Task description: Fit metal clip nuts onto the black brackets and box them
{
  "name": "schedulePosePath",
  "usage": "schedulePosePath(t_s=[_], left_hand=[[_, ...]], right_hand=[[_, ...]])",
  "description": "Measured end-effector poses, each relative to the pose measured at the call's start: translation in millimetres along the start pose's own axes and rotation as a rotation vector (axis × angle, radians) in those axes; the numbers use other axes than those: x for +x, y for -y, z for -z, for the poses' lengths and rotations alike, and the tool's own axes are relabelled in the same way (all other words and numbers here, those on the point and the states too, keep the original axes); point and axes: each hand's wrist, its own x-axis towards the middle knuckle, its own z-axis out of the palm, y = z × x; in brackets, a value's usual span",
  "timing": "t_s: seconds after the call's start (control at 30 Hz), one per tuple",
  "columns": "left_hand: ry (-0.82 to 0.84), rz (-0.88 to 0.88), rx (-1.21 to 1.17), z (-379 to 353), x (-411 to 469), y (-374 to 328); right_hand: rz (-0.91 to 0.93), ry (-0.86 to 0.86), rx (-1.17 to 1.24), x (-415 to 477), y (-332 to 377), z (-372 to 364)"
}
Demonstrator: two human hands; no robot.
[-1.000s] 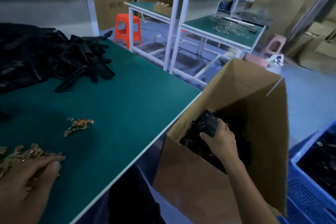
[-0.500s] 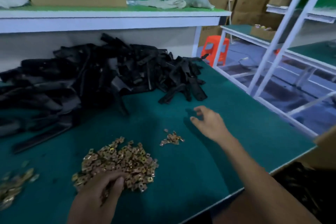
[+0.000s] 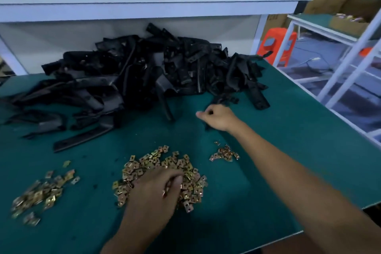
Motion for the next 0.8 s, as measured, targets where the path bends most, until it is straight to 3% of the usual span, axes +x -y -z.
schedulePosePath(t_s=[0.13, 0.3, 0.43, 0.6, 0.8], left_hand=[[0.076, -0.154, 0.178, -42, 47, -25], [0.18, -0.146, 0.332, -80, 80, -41], [0.159, -0.084, 0.231, -79, 81, -42], [0.078, -0.035, 0.088, -46, 62, -24], [0.055, 0.135, -0.135, -4, 42, -6]], right_hand=[[0.111, 0.005, 0.176, -51, 7, -6], [0.107, -0.12, 0.342, -119, -8, 20], [0.078, -0.276, 0.283, -164, -41, 14], [0.074, -0.241, 0.299, -206, -54, -22], [0.137, -0.327, 0.193, -218, -26, -67]])
